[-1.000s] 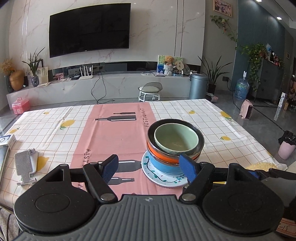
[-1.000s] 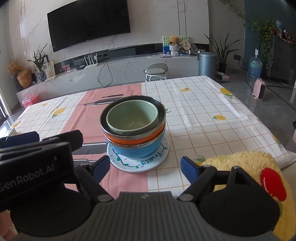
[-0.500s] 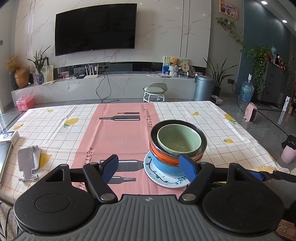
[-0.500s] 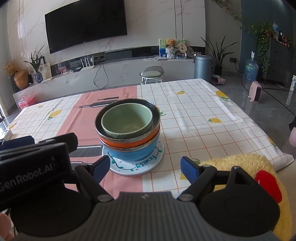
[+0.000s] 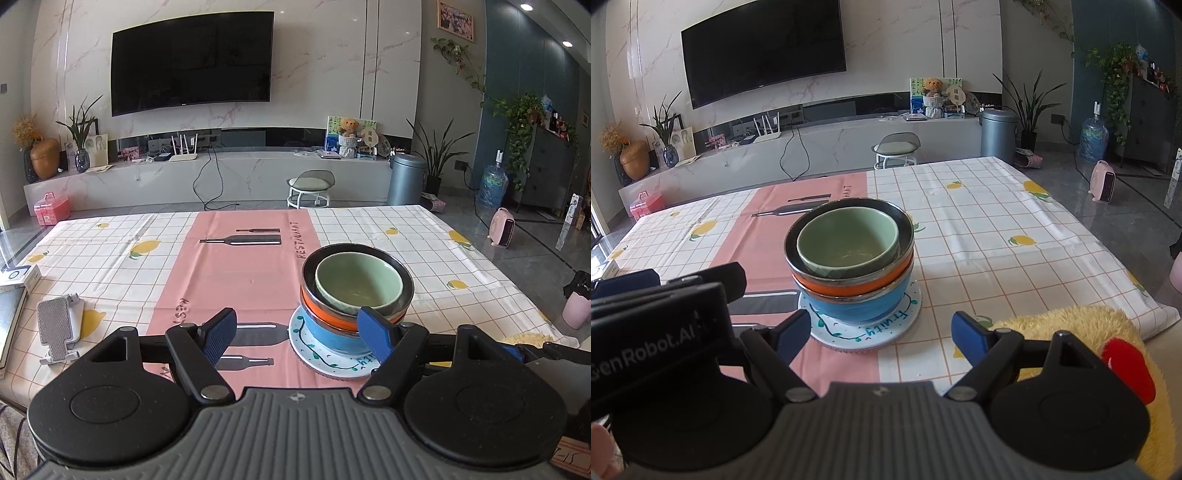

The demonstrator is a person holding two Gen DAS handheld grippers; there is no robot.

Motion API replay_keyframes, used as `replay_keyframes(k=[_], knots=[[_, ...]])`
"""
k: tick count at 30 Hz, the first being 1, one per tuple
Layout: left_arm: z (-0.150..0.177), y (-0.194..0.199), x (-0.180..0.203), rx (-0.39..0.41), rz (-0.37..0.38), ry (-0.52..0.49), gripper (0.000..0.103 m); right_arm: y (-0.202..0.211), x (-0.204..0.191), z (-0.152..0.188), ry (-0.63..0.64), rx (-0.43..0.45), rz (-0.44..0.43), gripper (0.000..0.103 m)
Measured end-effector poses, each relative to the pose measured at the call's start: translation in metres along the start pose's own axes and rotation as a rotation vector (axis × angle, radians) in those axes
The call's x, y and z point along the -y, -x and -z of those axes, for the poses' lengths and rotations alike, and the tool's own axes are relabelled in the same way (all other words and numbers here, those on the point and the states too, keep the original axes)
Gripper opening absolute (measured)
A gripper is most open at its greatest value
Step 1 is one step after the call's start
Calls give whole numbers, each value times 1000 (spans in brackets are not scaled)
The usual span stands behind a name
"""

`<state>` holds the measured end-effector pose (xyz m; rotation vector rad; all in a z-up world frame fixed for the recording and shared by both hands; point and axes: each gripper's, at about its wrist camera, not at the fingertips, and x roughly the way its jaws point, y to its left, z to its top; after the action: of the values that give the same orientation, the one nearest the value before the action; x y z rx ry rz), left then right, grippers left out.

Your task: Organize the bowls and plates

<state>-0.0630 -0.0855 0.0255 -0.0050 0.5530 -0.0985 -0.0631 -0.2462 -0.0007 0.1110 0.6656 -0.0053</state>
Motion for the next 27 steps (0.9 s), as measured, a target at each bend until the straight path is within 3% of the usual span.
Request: replay_keyframes(k=[27], knots=[[0, -4, -3, -2, -33, 7, 88, -1, 1, 0, -13, -3, -1, 82]])
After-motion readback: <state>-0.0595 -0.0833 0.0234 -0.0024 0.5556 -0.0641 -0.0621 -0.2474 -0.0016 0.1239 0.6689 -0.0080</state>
